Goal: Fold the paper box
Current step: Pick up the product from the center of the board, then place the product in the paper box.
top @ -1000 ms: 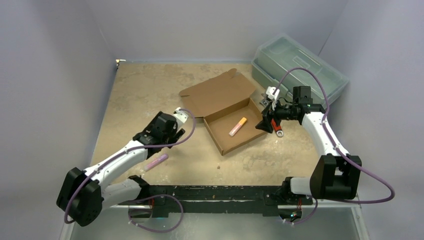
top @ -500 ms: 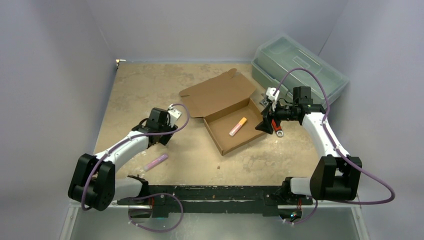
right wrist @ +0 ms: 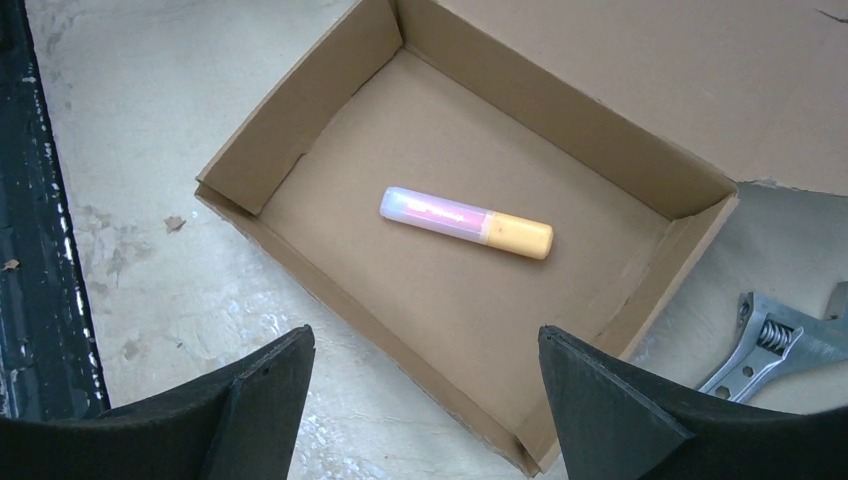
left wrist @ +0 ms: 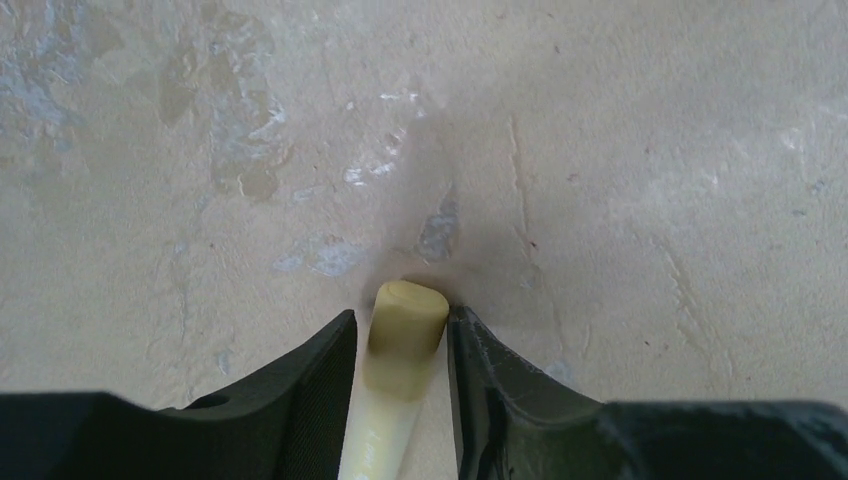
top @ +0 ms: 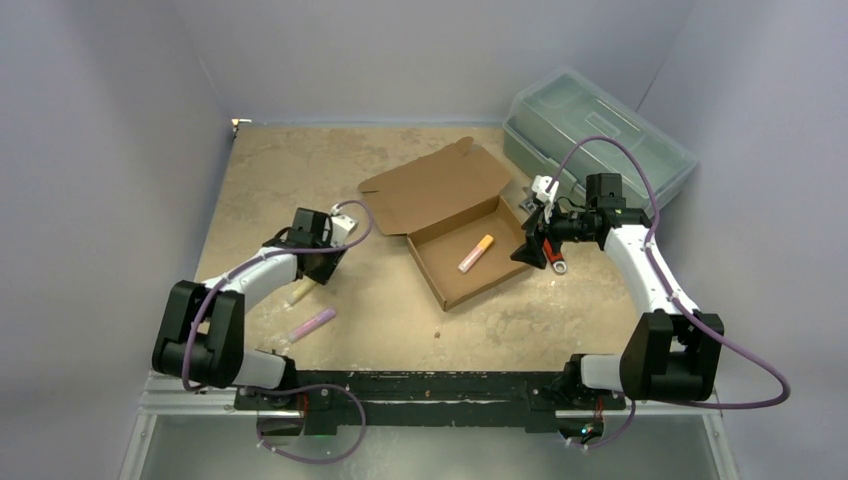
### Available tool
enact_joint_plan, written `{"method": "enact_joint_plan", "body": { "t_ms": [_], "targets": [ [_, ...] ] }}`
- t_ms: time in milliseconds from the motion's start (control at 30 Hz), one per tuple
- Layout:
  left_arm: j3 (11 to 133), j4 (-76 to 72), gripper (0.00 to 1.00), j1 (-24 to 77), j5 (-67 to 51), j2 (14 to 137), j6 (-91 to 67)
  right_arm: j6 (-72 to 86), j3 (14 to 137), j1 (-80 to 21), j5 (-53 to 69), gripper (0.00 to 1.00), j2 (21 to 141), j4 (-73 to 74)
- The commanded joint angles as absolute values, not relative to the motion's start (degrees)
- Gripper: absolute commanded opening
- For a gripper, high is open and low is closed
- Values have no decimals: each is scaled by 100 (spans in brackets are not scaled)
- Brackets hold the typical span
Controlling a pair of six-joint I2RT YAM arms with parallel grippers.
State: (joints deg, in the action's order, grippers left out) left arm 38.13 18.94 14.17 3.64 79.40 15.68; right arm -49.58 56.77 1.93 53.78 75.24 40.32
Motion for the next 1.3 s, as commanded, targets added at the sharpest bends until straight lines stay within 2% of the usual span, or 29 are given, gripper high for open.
{"method": "enact_joint_plan", "body": {
  "t_ms": [0,167,233,300,567,800,900,1000,1100,1267],
  "targets": [
    [4184,1811,35,981,-487,8255,1575,-5071,5889,211,5616,85,7349,4131],
    [4520,1764,26,545,-914,8824,1216,-5097,5889,211,5607,85,7330,4137],
    [4617,1692,15,475,-932,8949,1046,-5106,5889,211,5599,85,7315,4137],
    [4605,1505,0,457,-1071,8867,896,-5113,5889,211,5593,86,7313,4139],
    [4067,154,0,474,-2619,7452,-124,-5115,5881,211,5562,86,7364,4131],
    [3589,-1464,0,805,-3746,6948,-2928,-5067,5862,211,5479,86,7447,4063],
    [3390,-2520,0,1733,-3209,7020,-4189,-5046,5849,211,5427,86,7500,4035],
    [3577,-2808,0,2776,-2310,7316,-5323,-5020,5836,211,5382,86,7553,4008],
    [4303,-2111,0,3339,-1639,7765,-5463,-4995,5827,211,5349,86,7576,3984],
    [5537,-405,0,4183,503,8455,-4918,-4984,5818,211,5335,86,7619,3972]
  ]
}}
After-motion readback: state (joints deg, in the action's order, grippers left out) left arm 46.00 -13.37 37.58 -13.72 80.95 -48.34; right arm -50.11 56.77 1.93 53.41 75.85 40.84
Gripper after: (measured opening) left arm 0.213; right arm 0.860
